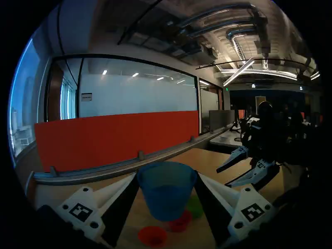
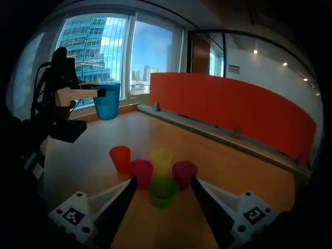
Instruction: Pour water
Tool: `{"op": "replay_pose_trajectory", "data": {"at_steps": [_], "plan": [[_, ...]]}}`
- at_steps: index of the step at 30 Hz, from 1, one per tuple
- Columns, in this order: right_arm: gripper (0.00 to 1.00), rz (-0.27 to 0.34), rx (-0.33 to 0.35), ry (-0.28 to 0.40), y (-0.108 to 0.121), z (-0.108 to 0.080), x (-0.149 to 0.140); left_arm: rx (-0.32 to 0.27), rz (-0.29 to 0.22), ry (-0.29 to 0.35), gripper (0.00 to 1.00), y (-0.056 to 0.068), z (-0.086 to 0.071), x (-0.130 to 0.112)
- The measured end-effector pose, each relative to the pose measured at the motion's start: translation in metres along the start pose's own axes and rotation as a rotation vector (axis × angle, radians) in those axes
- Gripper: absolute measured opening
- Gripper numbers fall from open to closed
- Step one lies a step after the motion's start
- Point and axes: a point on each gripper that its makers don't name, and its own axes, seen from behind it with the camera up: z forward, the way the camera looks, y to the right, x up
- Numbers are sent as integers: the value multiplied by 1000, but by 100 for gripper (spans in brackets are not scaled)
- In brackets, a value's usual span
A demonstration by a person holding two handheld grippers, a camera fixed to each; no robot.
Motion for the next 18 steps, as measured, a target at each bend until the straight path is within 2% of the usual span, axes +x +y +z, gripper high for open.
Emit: {"op": "replay_pose_trajectory", "data": {"at_steps": [18], "plan": [[100,-22,18,-24,-4,14,-11,17,24,5,89,-9,-6,5]]}}
